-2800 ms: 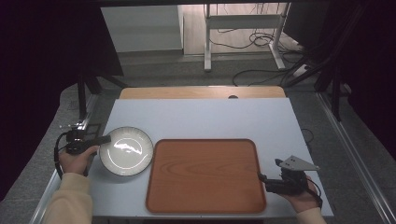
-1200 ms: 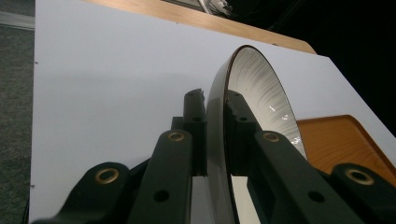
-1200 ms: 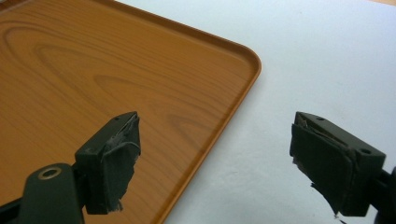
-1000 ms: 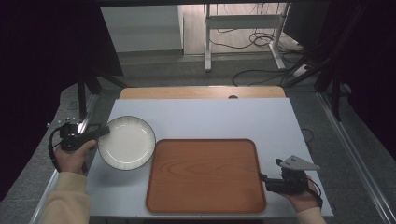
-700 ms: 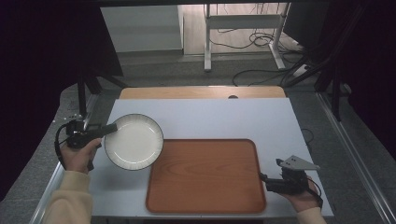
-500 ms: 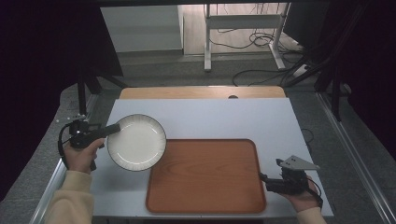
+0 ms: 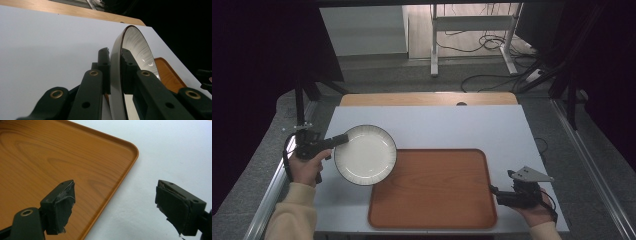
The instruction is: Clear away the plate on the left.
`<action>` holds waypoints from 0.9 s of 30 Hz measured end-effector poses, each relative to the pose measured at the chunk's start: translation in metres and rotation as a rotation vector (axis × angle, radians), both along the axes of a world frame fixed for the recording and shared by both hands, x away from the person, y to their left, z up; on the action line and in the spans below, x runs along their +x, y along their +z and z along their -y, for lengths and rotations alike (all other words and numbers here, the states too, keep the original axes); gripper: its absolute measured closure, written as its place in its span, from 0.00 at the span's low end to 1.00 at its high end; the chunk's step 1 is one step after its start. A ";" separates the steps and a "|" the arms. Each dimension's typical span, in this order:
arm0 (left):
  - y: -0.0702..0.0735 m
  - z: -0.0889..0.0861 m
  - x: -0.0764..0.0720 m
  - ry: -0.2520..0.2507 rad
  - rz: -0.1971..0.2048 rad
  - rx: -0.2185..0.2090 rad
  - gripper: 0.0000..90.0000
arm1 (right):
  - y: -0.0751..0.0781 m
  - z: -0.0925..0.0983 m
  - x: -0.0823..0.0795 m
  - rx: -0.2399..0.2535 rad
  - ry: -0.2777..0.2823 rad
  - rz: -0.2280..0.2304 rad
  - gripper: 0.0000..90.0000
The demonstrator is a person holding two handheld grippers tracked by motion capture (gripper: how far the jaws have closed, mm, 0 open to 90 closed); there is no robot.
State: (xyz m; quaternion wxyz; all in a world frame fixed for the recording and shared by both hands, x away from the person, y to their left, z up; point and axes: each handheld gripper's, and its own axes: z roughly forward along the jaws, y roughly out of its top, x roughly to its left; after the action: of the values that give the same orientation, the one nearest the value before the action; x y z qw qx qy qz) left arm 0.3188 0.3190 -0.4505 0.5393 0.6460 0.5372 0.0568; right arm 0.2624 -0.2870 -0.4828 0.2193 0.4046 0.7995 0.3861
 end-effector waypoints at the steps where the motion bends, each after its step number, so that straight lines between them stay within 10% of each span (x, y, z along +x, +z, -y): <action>1: 0.000 0.001 0.000 -0.001 -0.001 -0.001 0.90 | 0.000 0.000 0.000 0.000 0.000 0.000 0.18; 27: 0.002 0.027 0.003 -0.056 0.006 -0.018 0.90 | 0.000 0.000 0.000 -0.004 0.002 0.003 0.18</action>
State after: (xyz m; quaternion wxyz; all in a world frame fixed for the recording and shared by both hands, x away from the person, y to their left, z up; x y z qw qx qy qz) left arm 0.3215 0.2922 -0.4483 0.5483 0.6556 0.5177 0.0388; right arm 0.2625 -0.2870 -0.4830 0.2209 0.4029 0.8002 0.3854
